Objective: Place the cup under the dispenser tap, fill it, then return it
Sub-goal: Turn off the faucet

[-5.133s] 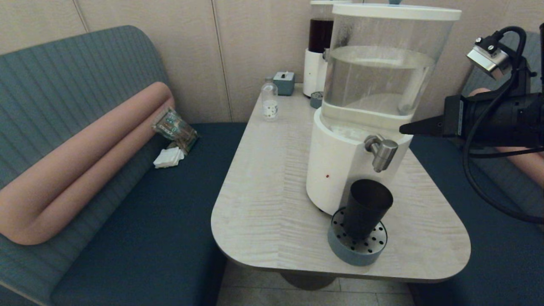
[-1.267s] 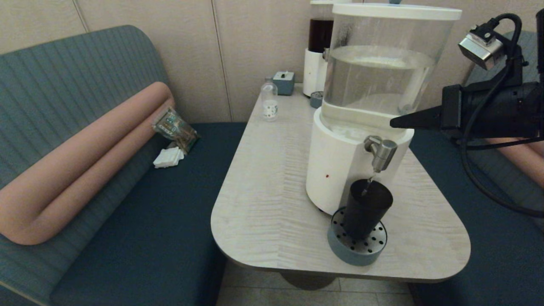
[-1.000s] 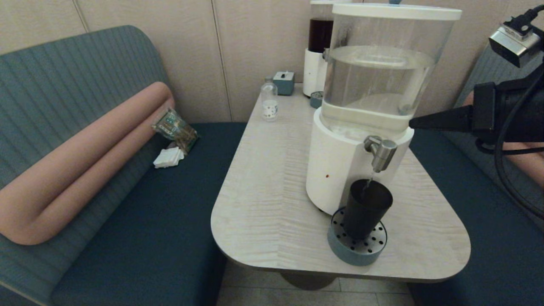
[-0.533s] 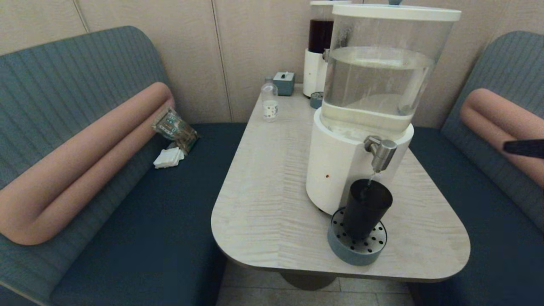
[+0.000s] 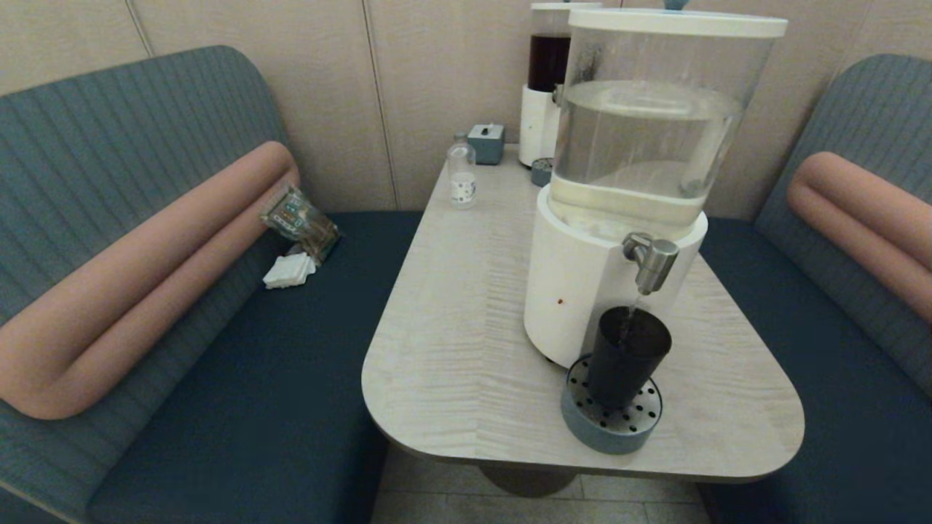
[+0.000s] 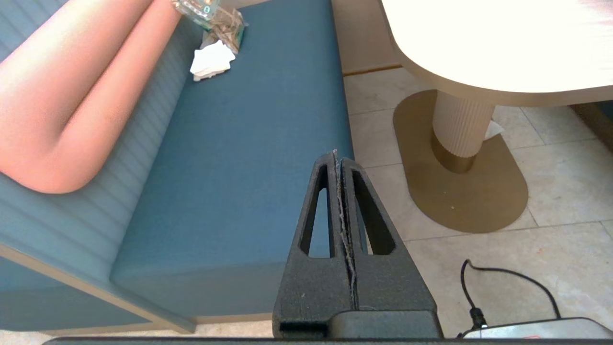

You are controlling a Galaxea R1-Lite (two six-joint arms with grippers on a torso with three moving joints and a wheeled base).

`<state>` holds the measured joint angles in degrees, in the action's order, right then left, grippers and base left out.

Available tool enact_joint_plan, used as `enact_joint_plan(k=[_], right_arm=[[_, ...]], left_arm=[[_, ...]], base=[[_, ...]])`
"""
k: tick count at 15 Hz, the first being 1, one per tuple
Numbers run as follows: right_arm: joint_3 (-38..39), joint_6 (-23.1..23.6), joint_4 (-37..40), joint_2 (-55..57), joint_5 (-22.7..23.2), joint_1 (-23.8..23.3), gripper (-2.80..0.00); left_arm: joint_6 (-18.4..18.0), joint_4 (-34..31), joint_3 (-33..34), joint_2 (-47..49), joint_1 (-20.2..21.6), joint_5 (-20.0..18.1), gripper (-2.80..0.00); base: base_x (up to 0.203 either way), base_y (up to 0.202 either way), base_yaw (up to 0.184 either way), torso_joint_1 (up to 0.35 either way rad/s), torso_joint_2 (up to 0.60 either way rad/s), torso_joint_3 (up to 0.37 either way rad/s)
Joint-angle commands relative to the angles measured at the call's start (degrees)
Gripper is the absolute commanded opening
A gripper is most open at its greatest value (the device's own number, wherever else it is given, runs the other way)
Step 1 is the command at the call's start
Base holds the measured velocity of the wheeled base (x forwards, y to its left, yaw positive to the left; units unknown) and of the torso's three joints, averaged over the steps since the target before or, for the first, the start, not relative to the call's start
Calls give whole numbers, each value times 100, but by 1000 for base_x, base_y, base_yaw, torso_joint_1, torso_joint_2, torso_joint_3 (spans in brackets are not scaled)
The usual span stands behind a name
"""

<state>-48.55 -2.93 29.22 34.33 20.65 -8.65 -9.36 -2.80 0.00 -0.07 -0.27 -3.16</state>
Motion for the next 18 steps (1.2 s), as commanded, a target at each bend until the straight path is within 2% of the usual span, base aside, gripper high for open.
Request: enact_joint_plan(k=[1,3,5,7,10,13,15,18], right_arm=[[343,69,129,-990,-107,107,-280],[661,280,263,-1652,-176,211,-280],[804,329,682,-1833,-219,303,-280],[952,350,658,-1833,-65,311,-280],[1159,361,481,-1958,-139,765,-280],[1649,493,362,-2653,-596,840,-280],[2171,607,29,-2964,-1057,847,-280],[3276,755,-1183,-3366,-1788,855,-280]], left_arm=[[-4,-1,0,7,0,-1,-280],[-4,-1,0,7,0,-1,-280],[-4,-1,0,7,0,-1,-280],[-4,-1,0,7,0,-1,-280],[-4,-1,0,7,0,-1,-280],[-4,-1,0,7,0,-1,-280],[-4,-1,0,7,0,-1,-280],[-4,-1,0,7,0,-1,-280]], base=[[0,0,0,0,0,0],[0,0,0,0,0,0],[0,0,0,0,0,0],[0,0,0,0,0,0],[0,0,0,0,0,0],[0,0,0,0,0,0],[0,0,0,0,0,0],[0,0,0,0,0,0]])
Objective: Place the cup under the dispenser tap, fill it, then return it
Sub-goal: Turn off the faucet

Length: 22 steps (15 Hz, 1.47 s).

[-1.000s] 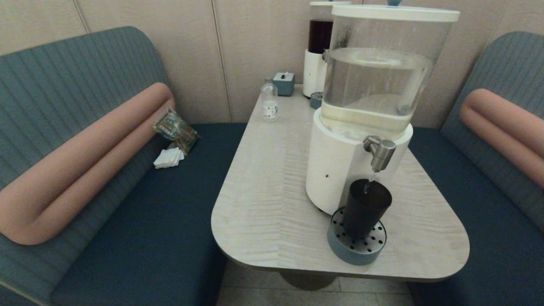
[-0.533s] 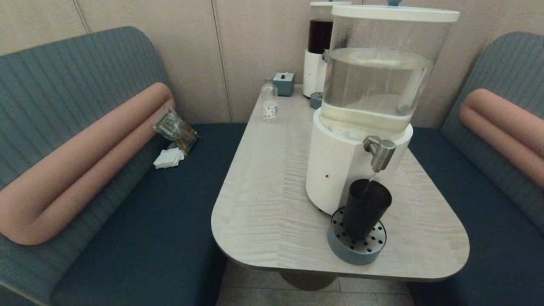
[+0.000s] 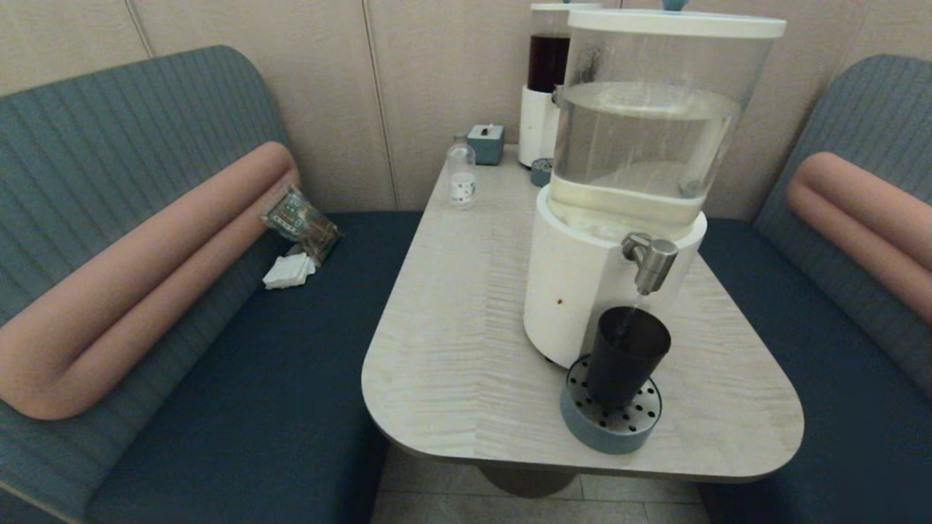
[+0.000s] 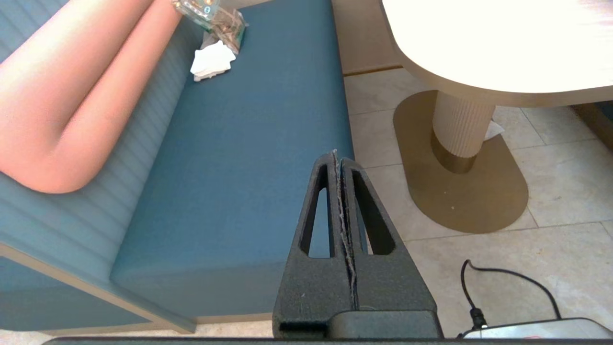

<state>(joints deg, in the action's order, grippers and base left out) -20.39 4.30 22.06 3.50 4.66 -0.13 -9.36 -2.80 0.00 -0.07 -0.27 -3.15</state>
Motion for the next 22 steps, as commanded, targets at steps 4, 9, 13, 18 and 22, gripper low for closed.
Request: enact_joint_plan(k=[4,9,13,18,22], right_arm=[[2024,246,-2984,-342,-742,4,-280],[2101,256,-2827,-324,-648,5,-280],[2115,88,-2578,-336,-473,5,-280],[1978,-455,-2065,-324,-466,13,-280],[2004,-491,-2144,-333,-474,13,-280]], left_arm=[[-4,-1,0,7,0,-1,-280],[-4,-1,0,7,0,-1,-280],[-4,-1,0,7,0,-1,-280],[5,8,-8,7,0,-1,-280],[146,35,0,2,0,72,-280]], base=[[0,0,0,0,0,0],[0,0,0,0,0,0],[0,0,0,0,0,0],[0,0,0,0,0,0],[0,0,0,0,0,0]])
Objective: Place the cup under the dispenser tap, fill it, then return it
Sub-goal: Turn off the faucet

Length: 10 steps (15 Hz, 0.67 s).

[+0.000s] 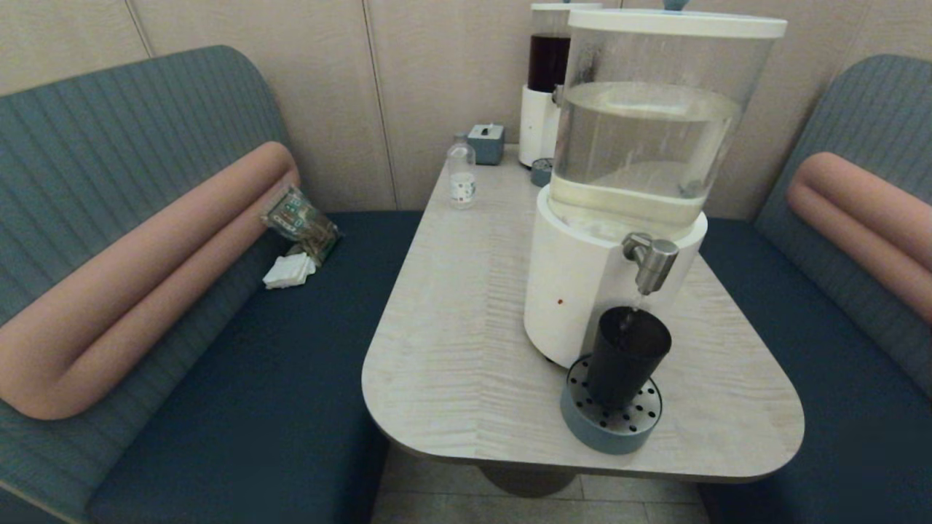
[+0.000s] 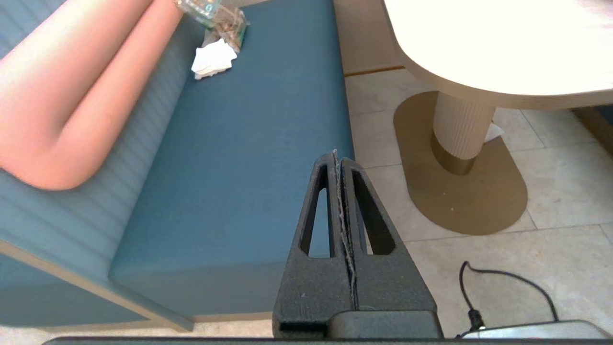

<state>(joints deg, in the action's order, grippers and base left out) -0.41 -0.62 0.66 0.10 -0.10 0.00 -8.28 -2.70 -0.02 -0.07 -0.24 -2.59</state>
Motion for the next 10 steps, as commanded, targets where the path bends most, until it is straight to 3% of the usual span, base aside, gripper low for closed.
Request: enact_joint_plan(k=[1,4,7,9,10], right_arm=[[6,1,-4,8,1,0,-280],[6,1,-4,8,1,0,-280],[6,1,-4,8,1,0,-280],[6,1,-4,8,1,0,-280],[6,1,-4,8,1,0,-280]], left_arm=[[112,170,-96,0,-2,8,-280],[174,94,-1445,310,3,-312,-280],[506,-105,-3472,1929,-30,-596,-280],[1144,-196,-5000,3555,-48,-725,-280],[1572,-227,-5458,4167,-53,-821,-280]], base=[[0,0,0,0,0,0],[0,0,0,0,0,0],[0,0,0,0,0,0],[0,0,0,0,0,0],[0,0,0,0,0,0]])
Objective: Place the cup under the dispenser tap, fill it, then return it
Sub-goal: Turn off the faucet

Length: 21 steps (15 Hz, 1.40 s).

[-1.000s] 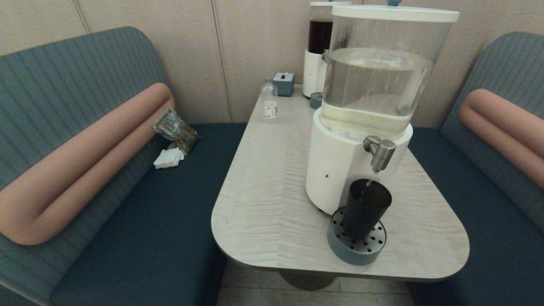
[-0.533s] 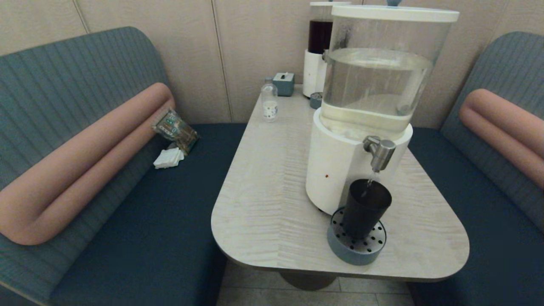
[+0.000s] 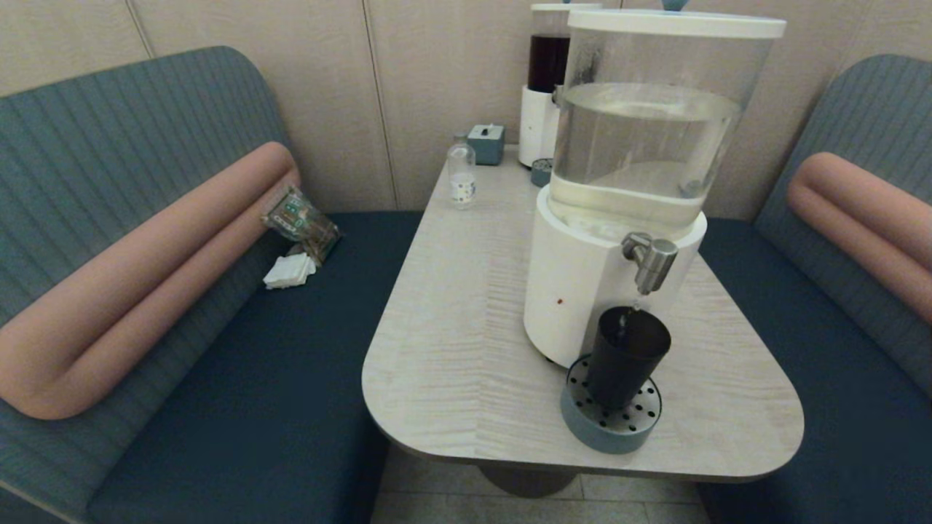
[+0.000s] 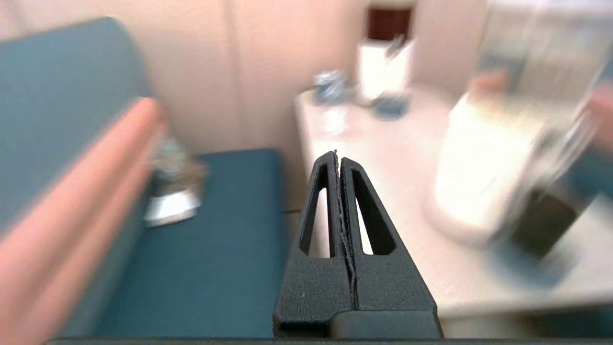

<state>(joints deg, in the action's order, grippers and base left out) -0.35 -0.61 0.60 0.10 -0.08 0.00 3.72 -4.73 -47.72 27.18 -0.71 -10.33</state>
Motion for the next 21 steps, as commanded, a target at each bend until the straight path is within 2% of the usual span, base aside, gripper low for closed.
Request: enact_joint_plan(k=[1,2,5,6,7,9,13,15,17,21], right_arm=[[0,0,2,8,-1,0,-280],[0,0,2,8,-1,0,-280],[0,0,2,8,-1,0,-280],[0,0,2,8,-1,0,-280],[0,0,2,8,-1,0,-280],[0,0,2,8,-1,0,-280],[0,0,2,8,-1,0,-280],[0,0,2,8,-1,0,-280],[0,0,2,8,-1,0,-280],[0,0,2,8,-1,0,-280]], left_arm=[[994,-55,-1055,2057,-12,-228,-280],[1805,-79,-1286,2557,-20,-479,-280],[5121,-75,-1535,3406,-193,-1562,-280],[5881,-29,-1516,3761,-367,-1898,-280],[6216,108,-1401,4041,-723,-2093,-280],[6441,765,-825,4409,-1396,-2167,-280],[6534,2511,-230,5350,-2622,-1082,-280],[6748,3028,-107,5554,-3081,-973,-280],[7152,3497,-92,5765,-3229,-929,-280],[7370,3809,18,5950,-3353,-769,-280]], base=[[0,0,0,0,0,0],[0,0,0,0,0,0],[0,0,0,0,0,0],[0,0,0,0,0,0],[0,0,0,0,0,0],[0,0,0,0,0,0],[0,0,0,0,0,0],[0,0,0,0,0,0],[0,0,0,0,0,0],[0,0,0,0,0,0]])
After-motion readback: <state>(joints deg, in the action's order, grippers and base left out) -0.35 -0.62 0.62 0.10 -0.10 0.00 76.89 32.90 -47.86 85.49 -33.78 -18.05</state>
